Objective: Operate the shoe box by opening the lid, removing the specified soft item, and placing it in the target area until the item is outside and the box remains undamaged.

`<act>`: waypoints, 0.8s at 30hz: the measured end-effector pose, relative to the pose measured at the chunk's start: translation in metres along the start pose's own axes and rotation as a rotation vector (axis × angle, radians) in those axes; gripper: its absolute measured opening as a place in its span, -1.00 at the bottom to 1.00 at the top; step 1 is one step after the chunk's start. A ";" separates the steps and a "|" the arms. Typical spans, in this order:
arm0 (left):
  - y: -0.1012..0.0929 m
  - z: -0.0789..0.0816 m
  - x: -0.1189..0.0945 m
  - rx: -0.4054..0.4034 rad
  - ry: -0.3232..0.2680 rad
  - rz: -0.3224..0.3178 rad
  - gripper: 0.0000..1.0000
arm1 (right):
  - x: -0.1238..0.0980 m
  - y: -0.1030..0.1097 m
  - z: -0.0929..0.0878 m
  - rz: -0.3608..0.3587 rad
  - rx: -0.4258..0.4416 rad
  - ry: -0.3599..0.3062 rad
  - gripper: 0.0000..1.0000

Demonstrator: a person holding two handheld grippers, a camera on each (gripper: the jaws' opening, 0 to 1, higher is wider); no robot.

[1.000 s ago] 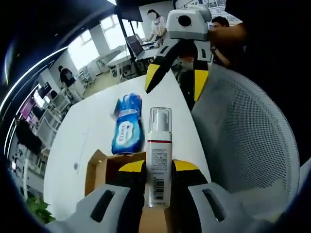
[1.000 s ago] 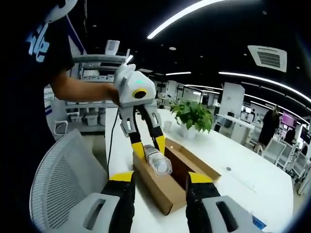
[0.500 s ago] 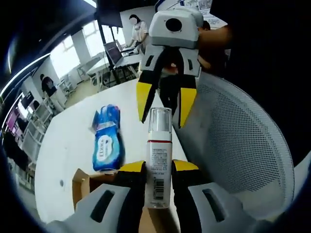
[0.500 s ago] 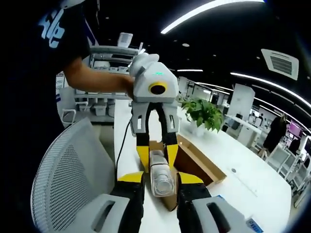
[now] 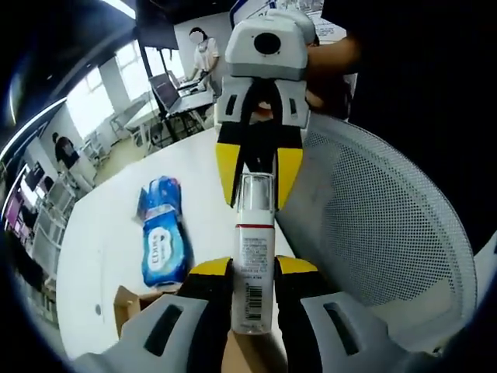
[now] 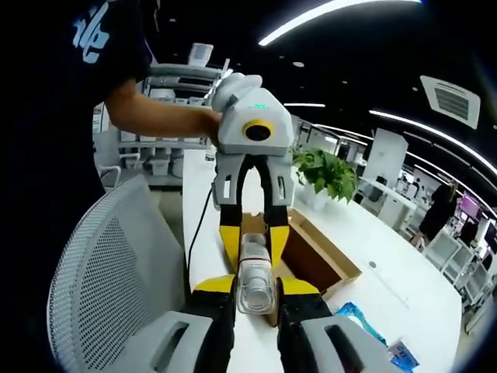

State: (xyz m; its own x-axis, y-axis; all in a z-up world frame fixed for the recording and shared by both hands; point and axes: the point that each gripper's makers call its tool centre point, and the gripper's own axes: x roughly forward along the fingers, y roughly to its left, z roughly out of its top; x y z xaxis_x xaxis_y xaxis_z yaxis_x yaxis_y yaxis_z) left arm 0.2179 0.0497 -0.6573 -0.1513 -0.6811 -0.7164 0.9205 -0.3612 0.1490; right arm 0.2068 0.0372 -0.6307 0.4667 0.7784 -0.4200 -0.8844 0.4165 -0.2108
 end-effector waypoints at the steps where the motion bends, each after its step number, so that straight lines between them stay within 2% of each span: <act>1: 0.000 -0.001 0.000 0.002 0.001 0.002 -0.61 | 0.000 0.000 -0.001 0.000 0.004 0.001 -0.70; 5: -0.002 -0.003 0.003 -0.005 -0.006 0.016 -0.60 | 0.000 0.002 -0.001 -0.002 0.020 0.008 -0.72; 9: -0.003 -0.003 0.004 -0.006 -0.018 0.036 -0.59 | 0.000 0.002 -0.001 0.002 -0.008 0.027 -0.73; 14: 0.007 -0.001 0.000 -0.020 -0.019 0.097 -0.57 | 0.000 -0.007 0.002 -0.001 -0.019 0.024 -0.74; 17: 0.017 -0.003 -0.005 -0.057 -0.026 0.154 -0.43 | 0.000 -0.013 0.006 0.002 -0.030 0.022 -0.74; 21: 0.019 -0.008 -0.012 -0.075 -0.033 0.197 -0.30 | 0.003 -0.020 0.003 0.011 -0.045 0.039 -0.74; 24: 0.022 -0.017 -0.019 -0.149 -0.036 0.255 -0.23 | 0.001 -0.030 0.002 0.017 -0.063 0.057 -0.74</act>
State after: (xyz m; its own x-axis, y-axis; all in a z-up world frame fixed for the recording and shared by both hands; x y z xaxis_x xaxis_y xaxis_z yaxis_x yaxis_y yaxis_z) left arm 0.2475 0.0652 -0.6522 0.0815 -0.7612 -0.6434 0.9729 -0.0795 0.2172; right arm 0.2338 0.0267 -0.6232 0.4522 0.7563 -0.4728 -0.8917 0.3718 -0.2581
